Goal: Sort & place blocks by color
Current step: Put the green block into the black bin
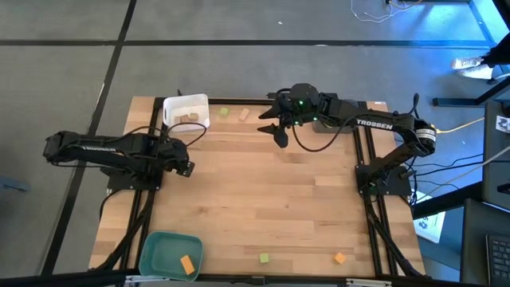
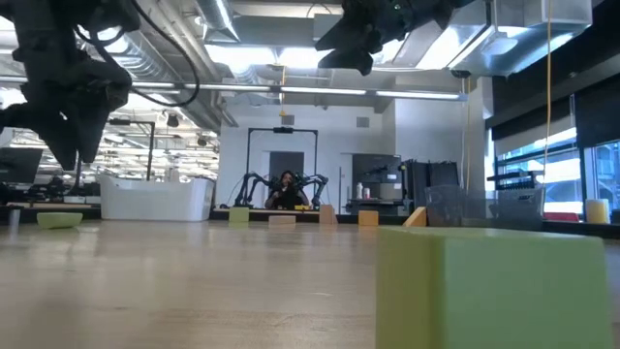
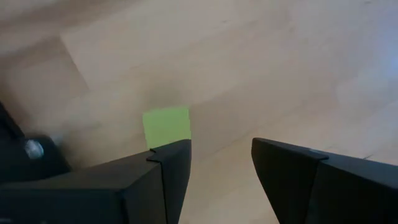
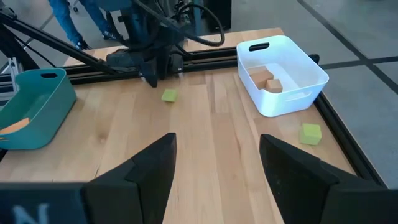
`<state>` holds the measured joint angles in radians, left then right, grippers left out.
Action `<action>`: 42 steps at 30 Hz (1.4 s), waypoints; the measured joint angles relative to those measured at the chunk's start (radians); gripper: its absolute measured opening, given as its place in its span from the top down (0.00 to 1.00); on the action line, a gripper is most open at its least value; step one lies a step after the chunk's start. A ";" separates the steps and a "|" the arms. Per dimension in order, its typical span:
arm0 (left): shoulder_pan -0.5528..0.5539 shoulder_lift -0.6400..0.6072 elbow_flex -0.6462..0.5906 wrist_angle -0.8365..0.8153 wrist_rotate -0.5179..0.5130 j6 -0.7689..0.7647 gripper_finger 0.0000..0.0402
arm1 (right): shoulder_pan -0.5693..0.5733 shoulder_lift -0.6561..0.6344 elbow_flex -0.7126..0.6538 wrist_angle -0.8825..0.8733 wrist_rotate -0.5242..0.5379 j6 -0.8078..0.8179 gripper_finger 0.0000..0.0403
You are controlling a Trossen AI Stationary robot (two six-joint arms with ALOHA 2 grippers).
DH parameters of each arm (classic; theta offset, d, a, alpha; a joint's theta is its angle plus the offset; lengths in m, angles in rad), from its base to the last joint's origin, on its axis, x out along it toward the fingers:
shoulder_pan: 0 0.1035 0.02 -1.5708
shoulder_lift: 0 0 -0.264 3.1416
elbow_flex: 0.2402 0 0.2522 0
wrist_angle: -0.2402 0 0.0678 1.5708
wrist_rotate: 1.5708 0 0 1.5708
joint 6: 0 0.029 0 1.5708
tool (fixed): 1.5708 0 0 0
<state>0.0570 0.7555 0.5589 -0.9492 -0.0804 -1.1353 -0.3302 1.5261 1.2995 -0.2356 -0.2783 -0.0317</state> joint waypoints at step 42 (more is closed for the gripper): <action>-0.008 0.474 -0.001 0.049 -0.015 0.744 0.59 | 0.010 0.000 0.001 -0.002 -0.003 -0.055 0.42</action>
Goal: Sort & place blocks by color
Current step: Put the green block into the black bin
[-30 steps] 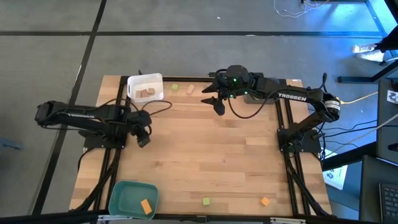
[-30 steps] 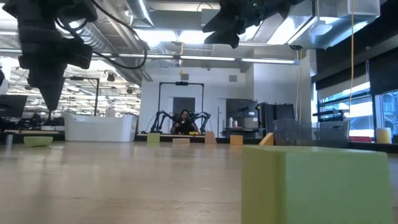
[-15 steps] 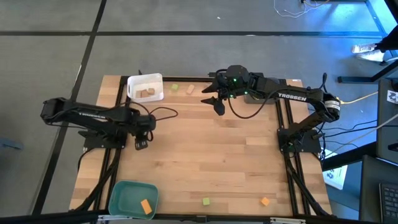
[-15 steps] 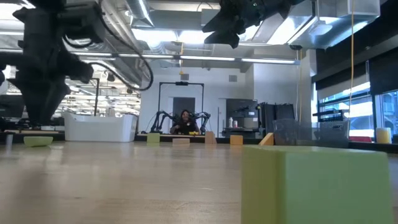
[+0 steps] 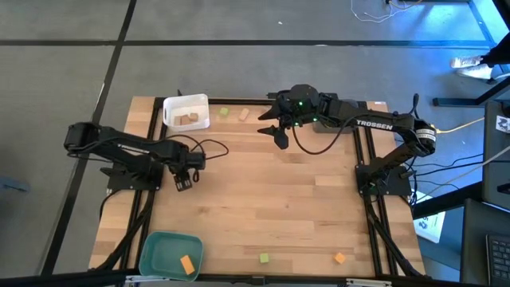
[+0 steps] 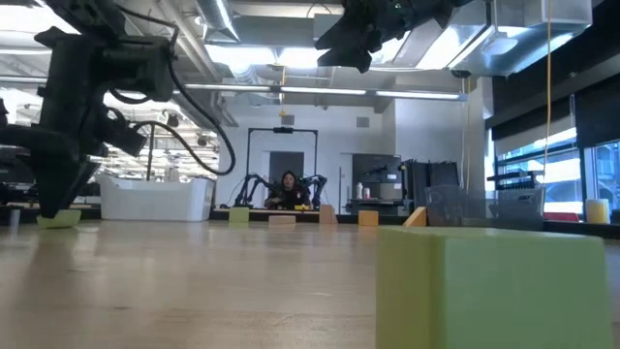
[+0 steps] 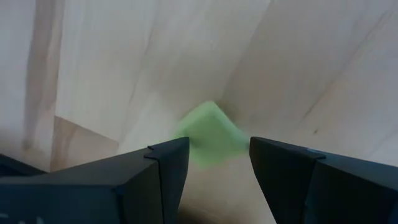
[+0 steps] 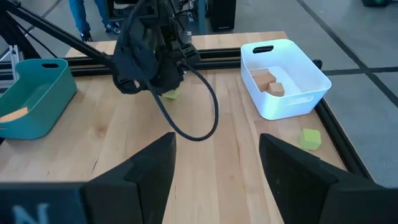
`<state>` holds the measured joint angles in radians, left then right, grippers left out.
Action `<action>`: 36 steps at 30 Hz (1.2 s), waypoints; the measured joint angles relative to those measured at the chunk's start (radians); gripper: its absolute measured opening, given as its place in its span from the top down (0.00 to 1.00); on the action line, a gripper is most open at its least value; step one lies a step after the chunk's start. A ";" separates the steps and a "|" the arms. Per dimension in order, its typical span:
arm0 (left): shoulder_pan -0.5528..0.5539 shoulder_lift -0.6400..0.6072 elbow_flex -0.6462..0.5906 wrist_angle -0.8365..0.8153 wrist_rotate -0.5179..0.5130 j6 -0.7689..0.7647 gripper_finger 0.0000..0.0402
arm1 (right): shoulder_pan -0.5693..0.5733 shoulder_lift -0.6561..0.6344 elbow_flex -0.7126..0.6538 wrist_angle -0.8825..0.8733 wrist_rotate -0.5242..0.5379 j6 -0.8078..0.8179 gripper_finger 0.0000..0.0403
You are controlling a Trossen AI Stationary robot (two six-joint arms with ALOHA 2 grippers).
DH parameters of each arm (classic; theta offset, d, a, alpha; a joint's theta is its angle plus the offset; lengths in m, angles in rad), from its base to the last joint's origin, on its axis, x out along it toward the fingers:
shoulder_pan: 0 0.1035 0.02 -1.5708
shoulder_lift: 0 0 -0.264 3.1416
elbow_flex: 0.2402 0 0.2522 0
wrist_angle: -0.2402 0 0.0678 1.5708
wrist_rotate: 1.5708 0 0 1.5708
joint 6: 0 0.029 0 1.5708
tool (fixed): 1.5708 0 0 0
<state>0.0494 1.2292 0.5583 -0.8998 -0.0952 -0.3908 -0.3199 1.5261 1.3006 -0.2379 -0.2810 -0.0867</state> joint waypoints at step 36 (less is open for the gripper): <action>-0.045 0.078 0.189 -0.082 0.002 -0.276 0.59 | 0.000 0.000 0.000 0.000 0.000 -0.002 0.42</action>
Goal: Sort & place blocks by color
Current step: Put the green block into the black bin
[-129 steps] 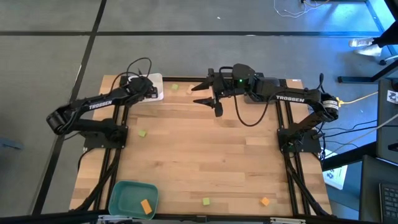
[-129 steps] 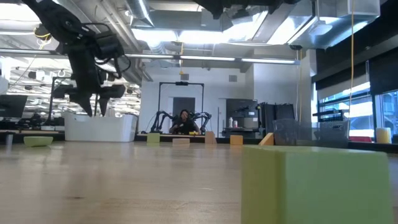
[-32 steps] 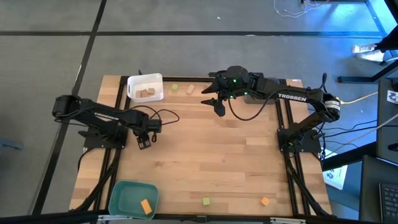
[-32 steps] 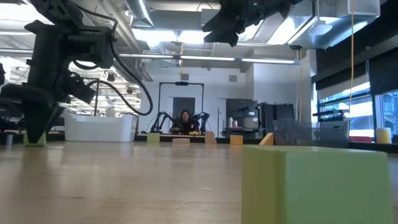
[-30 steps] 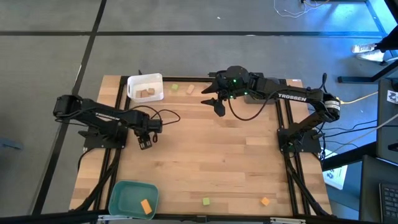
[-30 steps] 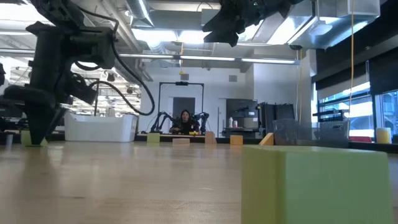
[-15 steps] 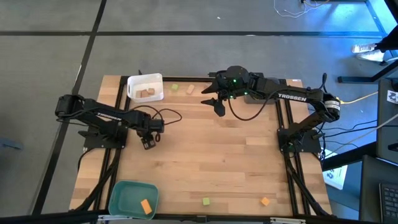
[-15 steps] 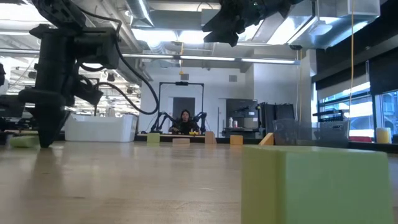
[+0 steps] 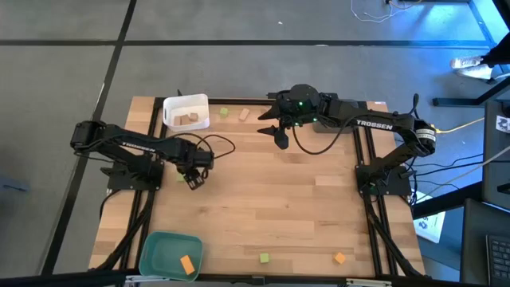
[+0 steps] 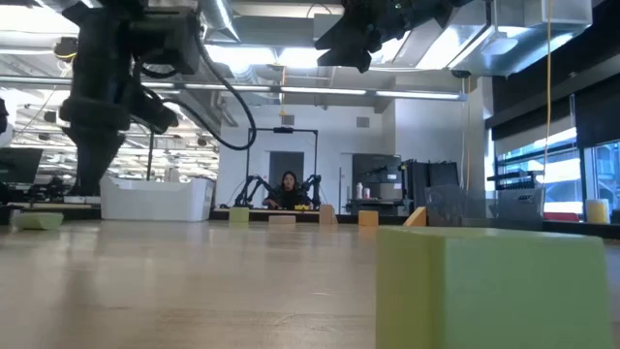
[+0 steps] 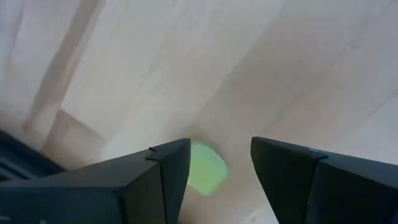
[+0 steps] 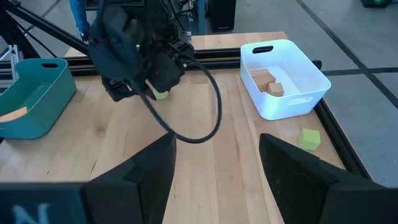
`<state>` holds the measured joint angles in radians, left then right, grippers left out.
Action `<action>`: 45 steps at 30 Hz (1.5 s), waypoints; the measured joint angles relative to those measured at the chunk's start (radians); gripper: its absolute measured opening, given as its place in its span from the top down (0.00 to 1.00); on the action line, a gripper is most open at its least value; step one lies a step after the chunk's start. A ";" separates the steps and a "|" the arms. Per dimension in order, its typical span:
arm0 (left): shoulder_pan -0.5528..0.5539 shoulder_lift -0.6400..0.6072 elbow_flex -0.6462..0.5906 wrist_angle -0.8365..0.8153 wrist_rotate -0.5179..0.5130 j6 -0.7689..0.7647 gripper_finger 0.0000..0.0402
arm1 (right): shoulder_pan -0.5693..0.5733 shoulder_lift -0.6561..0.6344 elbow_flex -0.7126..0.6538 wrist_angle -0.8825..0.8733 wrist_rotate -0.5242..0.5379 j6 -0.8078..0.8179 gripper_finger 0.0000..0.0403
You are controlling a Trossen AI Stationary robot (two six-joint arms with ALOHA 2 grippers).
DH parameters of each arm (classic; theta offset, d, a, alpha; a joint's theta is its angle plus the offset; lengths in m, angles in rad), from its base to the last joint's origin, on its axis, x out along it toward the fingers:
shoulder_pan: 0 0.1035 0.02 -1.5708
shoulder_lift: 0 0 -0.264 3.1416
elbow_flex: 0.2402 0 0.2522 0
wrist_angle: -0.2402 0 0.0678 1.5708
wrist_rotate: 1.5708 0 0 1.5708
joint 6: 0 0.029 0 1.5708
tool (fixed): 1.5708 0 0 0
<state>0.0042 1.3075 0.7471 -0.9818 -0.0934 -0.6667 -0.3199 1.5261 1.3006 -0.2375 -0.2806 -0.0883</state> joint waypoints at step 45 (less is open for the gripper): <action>-0.295 0.000 -0.125 -0.009 -0.072 -0.353 0.59 | 0.000 0.000 0.000 0.001 0.000 0.005 0.42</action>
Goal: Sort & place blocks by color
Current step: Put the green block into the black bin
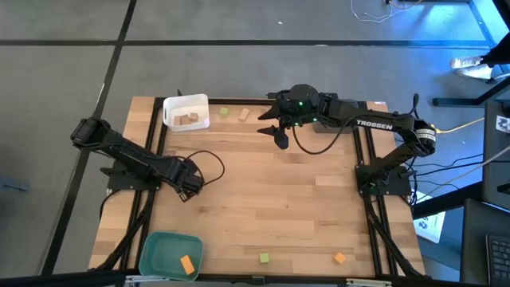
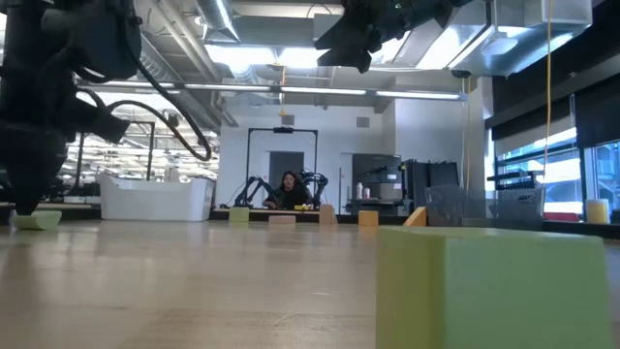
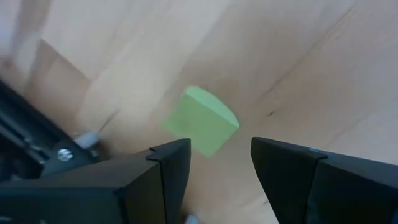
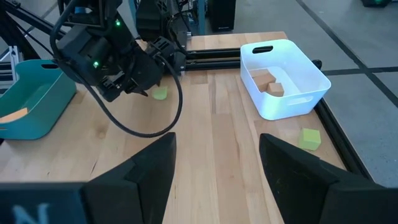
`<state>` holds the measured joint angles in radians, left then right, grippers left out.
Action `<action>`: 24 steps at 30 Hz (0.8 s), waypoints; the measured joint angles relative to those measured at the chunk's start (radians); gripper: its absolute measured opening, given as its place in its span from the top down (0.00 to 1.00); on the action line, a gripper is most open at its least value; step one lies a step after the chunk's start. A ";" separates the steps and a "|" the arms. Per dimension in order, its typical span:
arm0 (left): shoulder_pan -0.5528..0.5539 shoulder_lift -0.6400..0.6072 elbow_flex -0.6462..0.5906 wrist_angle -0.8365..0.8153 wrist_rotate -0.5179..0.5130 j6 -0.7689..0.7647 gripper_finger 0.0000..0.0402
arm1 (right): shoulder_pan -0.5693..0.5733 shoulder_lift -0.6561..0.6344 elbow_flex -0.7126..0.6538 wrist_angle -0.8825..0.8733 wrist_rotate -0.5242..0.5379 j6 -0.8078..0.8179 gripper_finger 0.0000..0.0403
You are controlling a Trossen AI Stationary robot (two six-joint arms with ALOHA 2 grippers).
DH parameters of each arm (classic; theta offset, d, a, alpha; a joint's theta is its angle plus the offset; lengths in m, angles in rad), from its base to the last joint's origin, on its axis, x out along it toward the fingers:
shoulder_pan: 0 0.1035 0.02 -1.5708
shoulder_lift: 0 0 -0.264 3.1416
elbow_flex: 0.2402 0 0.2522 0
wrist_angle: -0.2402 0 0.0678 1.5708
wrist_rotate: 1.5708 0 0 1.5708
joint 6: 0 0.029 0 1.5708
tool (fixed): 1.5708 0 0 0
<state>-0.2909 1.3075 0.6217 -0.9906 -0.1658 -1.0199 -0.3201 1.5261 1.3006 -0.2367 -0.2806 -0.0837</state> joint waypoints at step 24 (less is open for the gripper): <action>0.001 0.000 -0.045 0.027 -0.090 0.009 0.59 | 0.000 0.000 0.000 0.039 0.000 0.000 0.42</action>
<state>-0.2901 1.3071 0.5770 -0.9631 -0.2558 -1.0107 -0.3199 1.5261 1.3006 -0.1980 -0.2802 -0.0834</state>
